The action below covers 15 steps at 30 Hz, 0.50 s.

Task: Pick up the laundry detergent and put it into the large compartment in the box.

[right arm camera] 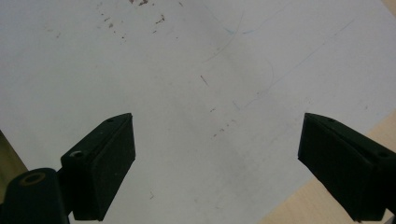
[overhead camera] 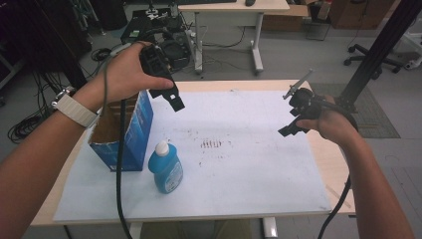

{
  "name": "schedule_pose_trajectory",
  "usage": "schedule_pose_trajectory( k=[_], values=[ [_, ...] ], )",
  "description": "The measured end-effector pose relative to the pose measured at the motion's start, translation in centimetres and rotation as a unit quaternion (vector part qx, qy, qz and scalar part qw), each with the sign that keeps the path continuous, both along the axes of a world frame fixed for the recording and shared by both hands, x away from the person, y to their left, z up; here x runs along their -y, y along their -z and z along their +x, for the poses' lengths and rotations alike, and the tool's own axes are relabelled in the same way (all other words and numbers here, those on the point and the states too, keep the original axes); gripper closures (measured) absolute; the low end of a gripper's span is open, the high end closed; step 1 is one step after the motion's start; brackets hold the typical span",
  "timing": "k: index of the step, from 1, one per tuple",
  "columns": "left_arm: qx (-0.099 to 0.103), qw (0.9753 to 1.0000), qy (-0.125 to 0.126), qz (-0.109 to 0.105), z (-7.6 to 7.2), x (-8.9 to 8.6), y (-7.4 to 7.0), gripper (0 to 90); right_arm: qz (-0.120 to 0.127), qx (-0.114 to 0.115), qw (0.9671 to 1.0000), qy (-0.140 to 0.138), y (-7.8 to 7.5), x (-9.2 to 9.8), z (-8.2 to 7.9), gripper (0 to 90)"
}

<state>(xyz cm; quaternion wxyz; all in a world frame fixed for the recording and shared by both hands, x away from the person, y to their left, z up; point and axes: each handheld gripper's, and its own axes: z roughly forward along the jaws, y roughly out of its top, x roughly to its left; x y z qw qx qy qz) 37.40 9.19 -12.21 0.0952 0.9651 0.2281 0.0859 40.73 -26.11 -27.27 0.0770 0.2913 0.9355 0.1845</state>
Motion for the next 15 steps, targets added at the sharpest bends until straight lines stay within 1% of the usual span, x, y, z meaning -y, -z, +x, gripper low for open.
schedule_pose_trajectory(
  k=[1,2,3,4,5,6,7,8,9,10,11,12,13,14,15],
  values=[
    [-0.005,0.9999,-0.009,-0.002,-0.2,0.0,-0.1,9.6,0.0,-0.001,1.0,0.0,0.0,0.0,0.0,11.2],
    [-0.007,0.9999,-0.012,-0.005,-0.3,0.0,-0.2,9.6,0.0,-0.001,1.0,-0.001,0.1,0.0,-0.1,11.2],
    [-0.007,0.9999,-0.012,-0.005,-0.3,0.0,-0.2,9.6,0.0,-0.001,1.0,0.0,0.1,0.0,-0.1,11.2],
    [-0.004,0.9997,-0.022,-0.011,-0.5,0.0,-0.3,9.6,-0.001,-0.001,1.0,-0.001,0.1,0.0,-0.1,11.2],
    [-0.004,0.9997,-0.022,-0.011,-0.5,0.0,-0.3,9.6,-0.001,-0.001,1.0,-0.001,0.1,0.0,-0.1,11.2],
    [-0.001,0.9994,-0.032,-0.013,-0.6,-0.1,-0.3,9.5,0.0,-0.001,1.0,-0.003,0.2,0.0,-0.1,11.9],
    [-0.001,0.9994,-0.032,-0.013,-0.6,-0.1,-0.3,9.5,0.001,-0.001,1.0,-0.004,0.3,0.0,-0.1,11.9],
    [-0.001,0.999,-0.044,-0.01,-0.8,-0.2,-0.2,9.4,-0.001,-0.001,1.0,-0.005,0.3,0.0,-0.1,11.9],
    [-0.001,0.999,-0.044,-0.01,-0.8,-0.2,-0.2,9.3,-0.001,-0.001,1.0,-0.005,0.3,0.0,-0.2,11.9],
    [-0.001,0.9987,-0.05,-0.009,-1.0,-0.2,-0.2,9.2,-0.001,-0.001,1.0,-0.005,0.3,0.0,-0.2,11.9],
    [-0.002,0.9979,-0.064,-0.01,-1.1,-0.3,-0.2,9.2,-0.001,-0.001,1.0,-0.005,0.4,0.0,-0.2,11.9],
    [-0.002,0.9979,-0.064,-0.01,-1.1,-0.3,-0.2,9.2,-0.001,-0.001,1.0,-0.005,0.4,0.0,-0.2,11.9],
    [-0.001,0.9972,-0.074,-0.009,-1.2,-0.4,-0.1,9.3,-0.002,-0.003,1.0,-0.007,0.4,0.0,-0.2,12.2],
    [-0.007,0.9959,-0.089,-0.012,-1.4,-0.5,-0.1,9.4,-0.004,-0.003,1.0,-0.007,0.4,-0.1,-0.3,12.6],
    [-0.007,0.9959,-0.089,-0.012,-1.4,-0.5,-0.1,9.6,-0.004,-0.003,1.0,-0.007,0.4,-0.1,-0.3,12.6]
  ],
)
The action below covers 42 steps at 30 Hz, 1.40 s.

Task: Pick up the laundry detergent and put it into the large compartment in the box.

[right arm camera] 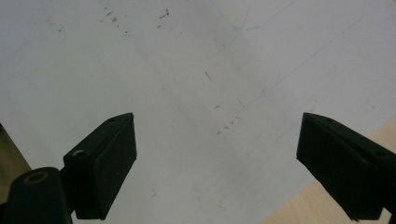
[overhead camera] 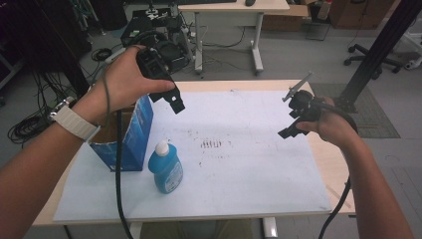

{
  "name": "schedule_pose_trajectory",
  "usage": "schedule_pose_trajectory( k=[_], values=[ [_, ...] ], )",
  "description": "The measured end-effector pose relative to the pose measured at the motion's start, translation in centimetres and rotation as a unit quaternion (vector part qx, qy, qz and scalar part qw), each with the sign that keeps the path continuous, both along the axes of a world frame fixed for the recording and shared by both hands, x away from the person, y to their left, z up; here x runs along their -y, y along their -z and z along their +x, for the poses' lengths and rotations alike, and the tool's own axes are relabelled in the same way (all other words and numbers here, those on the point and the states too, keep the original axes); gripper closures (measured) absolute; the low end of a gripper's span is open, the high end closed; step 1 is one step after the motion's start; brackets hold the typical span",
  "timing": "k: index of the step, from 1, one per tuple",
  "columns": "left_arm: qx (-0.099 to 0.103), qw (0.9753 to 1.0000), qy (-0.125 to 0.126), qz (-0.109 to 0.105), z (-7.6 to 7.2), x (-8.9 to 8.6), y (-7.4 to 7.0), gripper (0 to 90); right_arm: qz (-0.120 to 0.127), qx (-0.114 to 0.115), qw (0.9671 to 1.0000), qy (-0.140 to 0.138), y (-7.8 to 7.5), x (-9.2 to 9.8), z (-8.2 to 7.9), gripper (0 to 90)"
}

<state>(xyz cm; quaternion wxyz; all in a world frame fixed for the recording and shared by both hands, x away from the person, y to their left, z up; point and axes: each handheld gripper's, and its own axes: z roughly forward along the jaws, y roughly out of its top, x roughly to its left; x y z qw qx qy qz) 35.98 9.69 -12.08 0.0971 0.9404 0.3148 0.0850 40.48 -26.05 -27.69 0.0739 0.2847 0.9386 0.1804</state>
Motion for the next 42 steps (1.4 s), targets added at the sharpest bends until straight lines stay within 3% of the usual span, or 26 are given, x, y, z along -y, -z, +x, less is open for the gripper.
schedule_pose_trajectory(
  k=[8,21,27,35,42],
  values=[
    [0.003,0.9992,-0.041,-0.005,-1.0,-0.6,0.1,9.0,0.001,0.003,1.0,-0.003,0.0,-0.1,-0.1,12.5],
    [0.012,0.9974,-0.07,0.002,-2.3,-1.0,0.5,9.1,0.0,0.004,1.0,-0.009,-0.1,-0.5,-0.2,12.5],
    [0.004,0.9968,-0.079,-0.005,-2.8,-1.3,1.1,9.4,-0.001,0.003,0.9999,-0.01,-0.1,-0.6,-0.2,12.5],
    [0.003,0.9942,-0.107,-0.011,-3.4,-1.9,2.1,9.4,0.001,0.003,0.9999,-0.013,0.0,-0.9,-0.3,12.5],
    [-0.013,0.9923,-0.123,-0.011,-3.4,-2.4,3.1,10.2,-0.001,0.002,0.9999,-0.016,0.2,-1.3,-0.1,12.5]
  ],
)
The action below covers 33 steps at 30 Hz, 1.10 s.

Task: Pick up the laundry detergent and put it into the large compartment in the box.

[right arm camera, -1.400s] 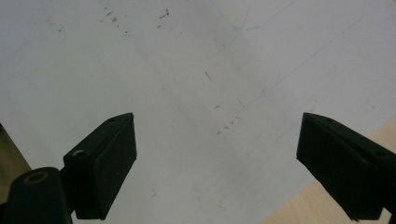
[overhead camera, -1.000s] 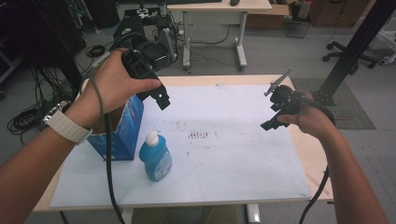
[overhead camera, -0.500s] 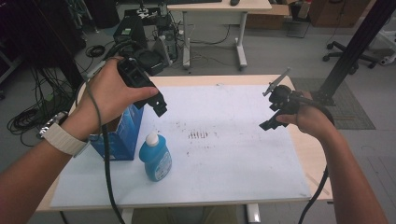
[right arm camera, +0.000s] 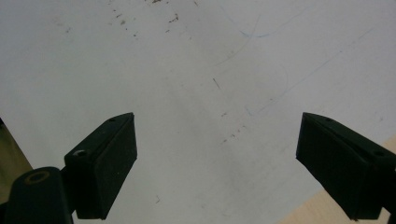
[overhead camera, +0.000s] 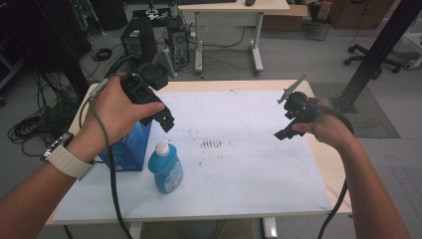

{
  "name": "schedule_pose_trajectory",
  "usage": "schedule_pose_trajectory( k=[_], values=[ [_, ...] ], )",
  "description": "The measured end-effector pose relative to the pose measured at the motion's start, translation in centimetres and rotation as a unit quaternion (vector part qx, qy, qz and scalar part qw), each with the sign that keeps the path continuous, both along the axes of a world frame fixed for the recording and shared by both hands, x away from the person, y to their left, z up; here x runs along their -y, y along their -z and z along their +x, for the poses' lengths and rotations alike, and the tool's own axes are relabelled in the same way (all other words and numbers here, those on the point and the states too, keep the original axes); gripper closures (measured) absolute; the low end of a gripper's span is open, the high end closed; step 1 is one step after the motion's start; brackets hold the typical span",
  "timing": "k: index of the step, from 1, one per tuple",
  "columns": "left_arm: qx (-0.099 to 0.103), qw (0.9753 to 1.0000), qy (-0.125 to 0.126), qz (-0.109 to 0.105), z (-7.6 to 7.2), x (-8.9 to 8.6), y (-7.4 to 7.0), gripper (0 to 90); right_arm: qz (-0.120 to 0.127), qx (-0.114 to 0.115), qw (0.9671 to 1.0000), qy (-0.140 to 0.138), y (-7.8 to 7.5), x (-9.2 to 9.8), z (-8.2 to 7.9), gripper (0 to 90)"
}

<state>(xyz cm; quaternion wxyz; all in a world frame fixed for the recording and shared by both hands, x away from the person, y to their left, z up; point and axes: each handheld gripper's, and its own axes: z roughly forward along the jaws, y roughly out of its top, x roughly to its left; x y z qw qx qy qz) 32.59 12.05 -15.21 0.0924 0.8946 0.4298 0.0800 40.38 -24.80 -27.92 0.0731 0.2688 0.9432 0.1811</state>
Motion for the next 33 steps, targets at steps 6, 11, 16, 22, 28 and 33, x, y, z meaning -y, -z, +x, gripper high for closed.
schedule_pose_trajectory(
  k=[6,11,16,22,28,33],
  values=[
    [-0.006,0.9998,-0.019,0.001,-0.1,-0.2,0.8,10.2,0.001,0.0,1.0,-0.004,0.1,-0.2,0.1,12.5],
    [-0.017,0.9995,-0.026,0.002,-0.2,-0.3,1.4,10.3,0.002,-0.001,1.0,-0.005,0.2,-0.2,0.2,12.5],
    [-0.019,0.9993,-0.034,-0.001,-0.4,-0.3,1.7,10.3,0.003,0.0,1.0,-0.006,0.2,-0.1,0.2,12.5],
    [-0.023,0.9989,-0.04,0.005,-0.4,-0.2,2.2,10.3,0.003,0.0,1.0,-0.006,0.2,-0.1,0.2,12.5],
    [-0.029,0.9987,-0.043,0.0,-0.6,-0.1,2.9,10.5,0.002,0.0,1.0,-0.005,0.2,-0.1,0.2,12.5],
    [-0.036,0.9983,-0.046,-0.001,-0.5,-0.1,3.7,10.5,0.004,-0.004,1.0,-0.007,0.4,-0.3,0.3,12.5]
  ],
)
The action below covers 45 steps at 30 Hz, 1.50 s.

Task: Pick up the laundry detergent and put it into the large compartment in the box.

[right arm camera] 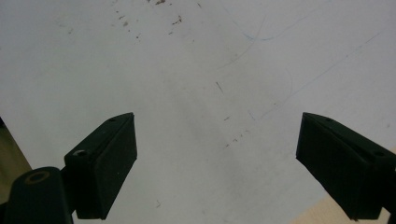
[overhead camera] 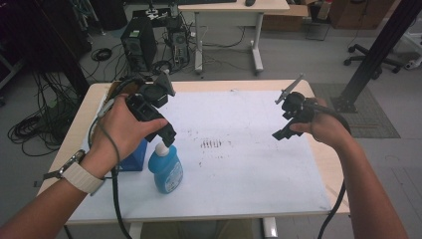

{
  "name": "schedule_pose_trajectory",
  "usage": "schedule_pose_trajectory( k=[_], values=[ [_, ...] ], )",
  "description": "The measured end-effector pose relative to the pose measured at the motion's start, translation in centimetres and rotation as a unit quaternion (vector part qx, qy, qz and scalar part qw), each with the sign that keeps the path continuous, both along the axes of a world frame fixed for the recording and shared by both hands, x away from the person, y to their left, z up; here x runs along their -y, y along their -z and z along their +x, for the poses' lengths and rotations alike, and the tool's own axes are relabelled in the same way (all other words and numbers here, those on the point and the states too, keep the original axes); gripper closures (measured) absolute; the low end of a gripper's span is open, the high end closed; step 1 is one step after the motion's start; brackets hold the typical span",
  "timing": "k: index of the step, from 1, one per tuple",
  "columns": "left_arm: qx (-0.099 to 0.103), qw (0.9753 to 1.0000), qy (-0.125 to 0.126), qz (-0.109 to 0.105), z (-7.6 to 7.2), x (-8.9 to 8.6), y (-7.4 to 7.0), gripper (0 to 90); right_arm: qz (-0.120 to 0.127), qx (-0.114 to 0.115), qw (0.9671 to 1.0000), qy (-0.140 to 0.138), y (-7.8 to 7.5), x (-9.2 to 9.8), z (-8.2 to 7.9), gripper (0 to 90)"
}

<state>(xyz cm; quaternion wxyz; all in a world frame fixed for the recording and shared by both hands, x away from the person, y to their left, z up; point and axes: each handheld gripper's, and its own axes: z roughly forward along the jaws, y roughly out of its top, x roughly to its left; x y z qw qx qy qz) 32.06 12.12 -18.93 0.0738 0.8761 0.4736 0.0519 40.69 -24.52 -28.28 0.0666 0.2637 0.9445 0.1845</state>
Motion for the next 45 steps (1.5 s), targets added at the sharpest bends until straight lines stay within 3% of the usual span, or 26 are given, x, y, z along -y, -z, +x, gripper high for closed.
schedule_pose_trajectory(
  k=[15,45],
  values=[
    [-0.009,0.9998,-0.011,-0.016,0.0,-0.5,1.4,8.9,0.002,-0.006,1.0,0.002,0.1,0.2,-0.1,12.4],
    [-0.023,0.9997,-0.001,-0.012,0.0,-0.1,4.5,7.6,-0.001,-0.011,0.9999,-0.002,0.6,-0.4,0.2,12.4]
  ],
)
